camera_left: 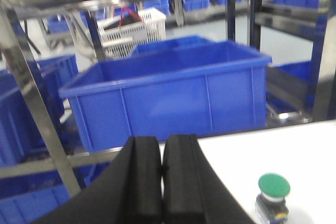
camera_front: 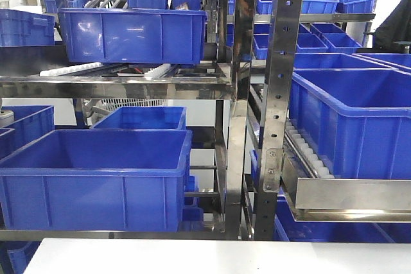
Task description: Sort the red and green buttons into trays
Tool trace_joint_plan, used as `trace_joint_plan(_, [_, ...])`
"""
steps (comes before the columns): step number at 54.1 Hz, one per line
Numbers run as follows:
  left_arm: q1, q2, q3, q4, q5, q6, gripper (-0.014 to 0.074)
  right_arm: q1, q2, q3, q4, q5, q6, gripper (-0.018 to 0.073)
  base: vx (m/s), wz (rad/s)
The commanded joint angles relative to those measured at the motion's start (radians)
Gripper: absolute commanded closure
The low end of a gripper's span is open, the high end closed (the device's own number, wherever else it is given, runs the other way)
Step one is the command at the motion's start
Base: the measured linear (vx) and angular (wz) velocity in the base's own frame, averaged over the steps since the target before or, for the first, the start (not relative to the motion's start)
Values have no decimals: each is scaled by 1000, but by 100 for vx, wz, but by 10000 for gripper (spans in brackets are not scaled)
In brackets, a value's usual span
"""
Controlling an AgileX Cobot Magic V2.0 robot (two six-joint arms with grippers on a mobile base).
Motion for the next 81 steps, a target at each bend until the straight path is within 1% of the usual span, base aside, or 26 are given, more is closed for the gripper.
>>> trace_joint_plan(1, [-1,46,-31,-6,-79,0,259,-5,40,-34,-1,-77,-3,305,0,0])
trace_joint_plan(4, [-1,65,-28,-6,-87,0,173,-5,55,-34,-1,-83,-3,245,0,0])
trace_joint_plan(6, [-1,75,-28,-6,-99,0,137,-5,65,-34,-1,-90,-3,211,0,0])
trace_joint_plan(7, [-1,84,-28,-6,-110,-1,104,-5,70,-34,-1,-96,-3,188,0,0])
trace_joint_plan(10, [-1,103,-28,-19,-140,-7,51,-5,81,-34,-1,-103,-3,149,0,0])
trace_joint_plan(16, [-1,148,-28,-77,-175,-21,-2,-5,89,-34,1,-103,-3,114,0,0])
trace_joint_plan(21, [-4,214,-37,-149,-142,-21,0,-5,90,-34,1,-105,-3,113,0,0])
trace_joint_plan(25, [-29,270,-60,-191,-94,-17,2,-5,90,-34,1,-105,-3,113,0,0])
trace_joint_plan(28, [-54,313,-85,-201,-68,-12,3,-5,90,-34,1,-104,-3,113,0,0])
trace_joint_plan(32, [-102,373,-121,-209,-64,20,3,-5,90,-34,0,-104,-3,113,0,0])
trace_joint_plan(37, [-151,459,-157,-216,-101,53,3,-5,90,-34,0,-98,-3,113,0,0])
trace_joint_plan(43, [-200,560,-179,-216,-144,58,3,-5,90,-34,0,-89,-3,113,0,0])
trace_joint_plan(44, [-232,621,-182,-216,-175,58,3,-5,90,-34,0,-84,-3,113,0,0])
trace_joint_plan(46, [-259,673,-182,-216,-210,58,3,-5,90,-34,0,-84,-3,113,0,0])
trace_joint_plan(58, [-351,829,-182,-214,-329,58,3,-5,90,-34,0,-84,-3,113,0,0])
trace_joint_plan(66, [-382,918,-182,-214,-372,57,3,-5,90,-34,0,-84,-3,113,0,0])
trace_joint_plan(72, [-382,977,-204,-215,-364,57,3,-5,90,-34,0,-84,-3,113,0,0])
trace_joint_plan(81, [-382,1071,-280,-214,-359,58,3,-5,90,-34,0,-84,-3,113,0,0])
